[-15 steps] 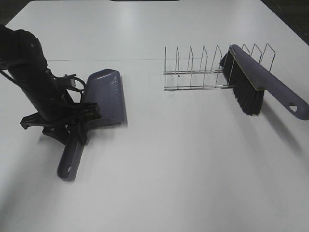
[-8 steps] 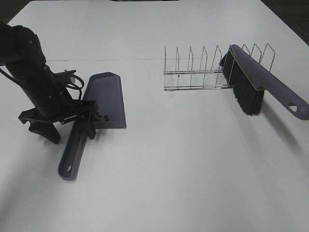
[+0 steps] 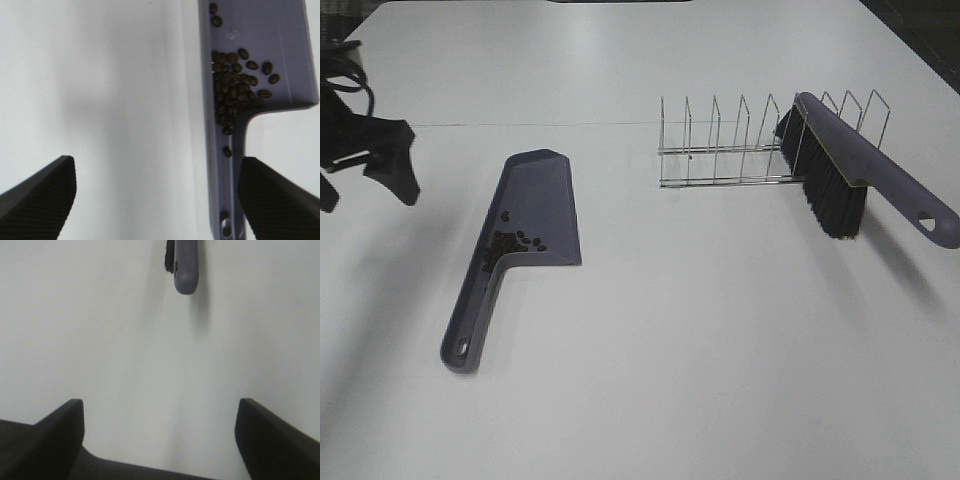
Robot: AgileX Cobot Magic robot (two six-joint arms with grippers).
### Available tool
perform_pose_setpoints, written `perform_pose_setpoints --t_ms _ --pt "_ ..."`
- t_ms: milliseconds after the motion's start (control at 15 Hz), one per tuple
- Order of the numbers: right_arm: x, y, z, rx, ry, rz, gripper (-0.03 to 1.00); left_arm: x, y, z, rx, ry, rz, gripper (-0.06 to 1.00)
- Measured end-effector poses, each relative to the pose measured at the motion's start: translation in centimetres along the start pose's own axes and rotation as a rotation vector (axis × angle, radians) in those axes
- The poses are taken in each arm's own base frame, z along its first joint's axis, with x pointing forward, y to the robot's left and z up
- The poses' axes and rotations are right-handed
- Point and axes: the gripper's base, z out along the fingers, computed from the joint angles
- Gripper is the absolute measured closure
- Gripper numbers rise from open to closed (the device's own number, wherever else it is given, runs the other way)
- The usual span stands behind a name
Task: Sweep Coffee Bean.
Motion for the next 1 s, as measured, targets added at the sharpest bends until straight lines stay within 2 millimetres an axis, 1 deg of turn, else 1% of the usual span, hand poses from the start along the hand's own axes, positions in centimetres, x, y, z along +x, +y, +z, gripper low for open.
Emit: perform_pose_setpoints --t_ms 67,133,200,333,533,600,667,733,800,867,933,1000 --pt "0.4 0.1 -0.1 -0.001 0.003 0.010 0.24 0.0 0.6 -0.5 -0.006 -0.008 -0.008 0.14" --pt "1.2 0.2 -0.1 -0.002 0.011 0.022 0.24 0.0 2.1 -1.4 -0.018 -0.023 -0.024 0.14" --pt "2.6 0.3 0.0 -0.004 0.016 0.036 0.24 0.3 4.6 -3.0 -0.039 -0.043 -0.068 0.14" --pt "3.1 0.4 -0.1 -0.002 -0.001 0.035 0.24 0.6 5.6 -4.2 -0.062 -0.058 -0.079 0.14" --pt "3.2 0.4 -0.3 -0.001 -0.016 0.034 0.24 1.4 5.1 -7.1 -0.088 -0.097 -0.051 0.14" --pt "3.2 0.4 -0.3 -0.001 -0.016 0.034 0.24 1.6 5.0 -7.8 -0.089 -0.106 -0.045 0.14" --pt "3.2 0.4 -0.3 0.001 -0.016 0.033 0.24 2.8 4.3 -10.4 -0.098 -0.142 -0.030 0.14" --pt "3.2 0.4 -0.3 0.002 -0.016 0.032 0.24 4.0 3.9 -11.5 -0.099 -0.165 -0.025 0.14" --pt "3.2 0.4 -0.3 0.003 -0.016 0.032 0.24 5.3 3.6 -12.2 -0.102 -0.180 -0.022 0.14" --pt "3.2 0.4 -0.3 0.004 -0.015 0.032 0.24 6.0 3.5 -12.4 -0.105 -0.188 -0.020 0.14" --pt "3.2 0.4 -0.3 0.006 -0.015 0.031 0.24 7.9 3.2 -12.8 -0.110 -0.199 -0.018 0.14" --pt "3.2 0.4 -0.3 0.007 -0.015 0.030 0.24 9.9 3.0 -12.7 -0.110 -0.199 -0.021 0.14"
